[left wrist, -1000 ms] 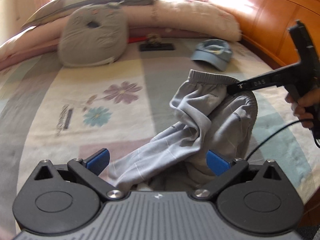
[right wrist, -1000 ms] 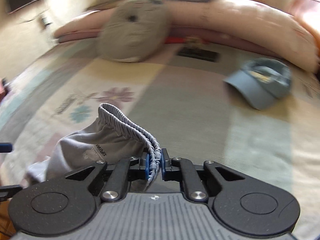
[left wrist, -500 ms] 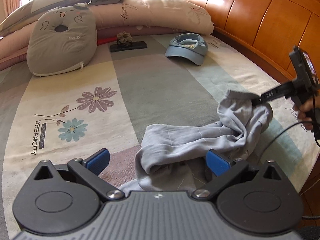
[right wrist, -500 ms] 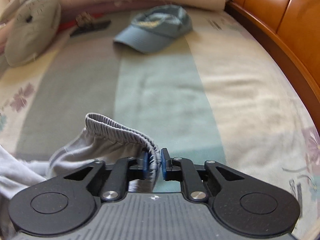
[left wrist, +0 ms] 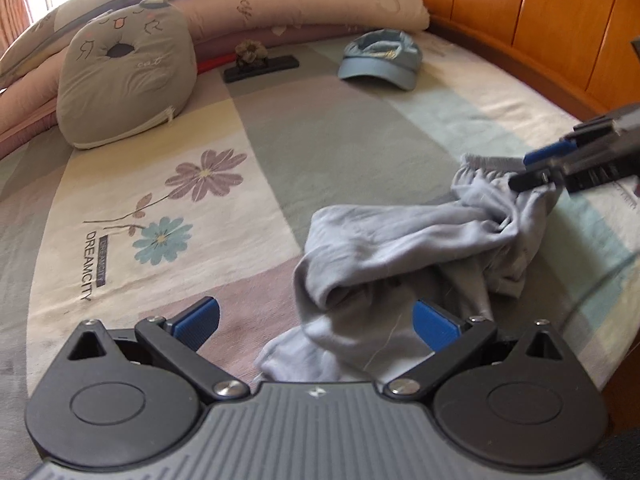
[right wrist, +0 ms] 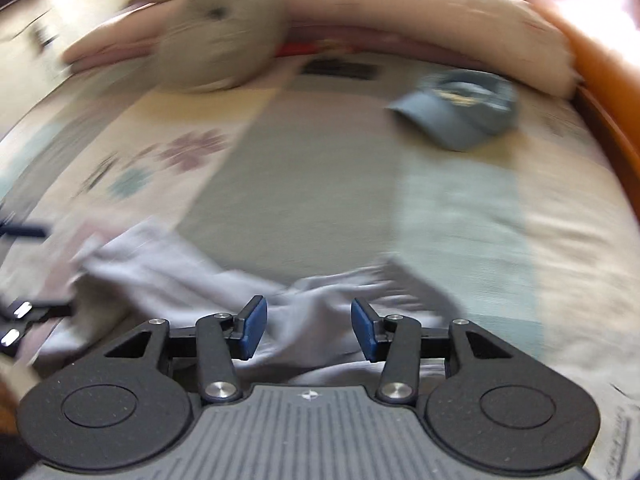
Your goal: Fold clothes
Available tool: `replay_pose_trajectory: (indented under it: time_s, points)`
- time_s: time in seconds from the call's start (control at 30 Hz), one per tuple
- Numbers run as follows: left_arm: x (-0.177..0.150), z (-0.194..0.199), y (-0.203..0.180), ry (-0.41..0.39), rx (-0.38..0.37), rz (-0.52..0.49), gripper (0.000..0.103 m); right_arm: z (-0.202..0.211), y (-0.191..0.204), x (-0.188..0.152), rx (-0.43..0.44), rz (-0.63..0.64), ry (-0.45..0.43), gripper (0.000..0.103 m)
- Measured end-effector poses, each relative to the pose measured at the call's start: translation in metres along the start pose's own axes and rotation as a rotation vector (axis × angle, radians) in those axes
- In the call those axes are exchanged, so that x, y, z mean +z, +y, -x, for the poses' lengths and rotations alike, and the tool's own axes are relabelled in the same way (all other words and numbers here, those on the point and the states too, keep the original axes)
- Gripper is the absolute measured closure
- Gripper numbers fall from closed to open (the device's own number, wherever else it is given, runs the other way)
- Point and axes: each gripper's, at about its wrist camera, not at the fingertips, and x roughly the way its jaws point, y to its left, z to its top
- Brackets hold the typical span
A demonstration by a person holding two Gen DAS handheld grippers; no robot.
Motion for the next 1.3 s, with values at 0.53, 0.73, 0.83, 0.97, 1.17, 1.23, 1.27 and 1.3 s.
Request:
replay_pose_trajectory:
  time_s: [0.53,0.73,0.83,0.97,1.17,1.23,1.27,1.3]
  points:
    - [0.034,-0.039,-0.028,-0.052,0.087,-0.323,0.001,-0.002,0.018,-0.023,0.083,-0.110,-0.041,0.044]
    - [0.063,-0.056,-0.021,-0.051,0.132,-0.369,0.001,-0.003,0.013,-0.030,0.077,-0.126,-0.050,0.042]
    - [0.075,-0.069,-0.023,-0.032,0.131,-0.442,0.001,-0.003,0.010,-0.033,0.083,-0.138,-0.053,0.042]
    - [0.099,-0.088,-0.017,-0.040,0.207,-0.493,0.001,0.002,0.006,-0.040,0.074,-0.153,-0.066,0.039]
    - [0.142,-0.128,0.004,-0.028,0.322,-0.486,0.001,0.008,-0.010,-0.053,0.054,-0.218,-0.073,0.037]
    - [0.153,-0.140,0.008,-0.014,0.334,-0.475,0.001,0.010,-0.014,-0.058,0.048,-0.233,-0.073,0.037]
    - [0.158,-0.146,0.008,-0.007,0.346,-0.477,0.001,0.011,-0.015,-0.061,0.045,-0.240,-0.073,0.037]
    - [0.163,-0.151,0.009,-0.005,0.354,-0.479,0.001,0.011,-0.017,-0.063,0.040,-0.247,-0.074,0.037]
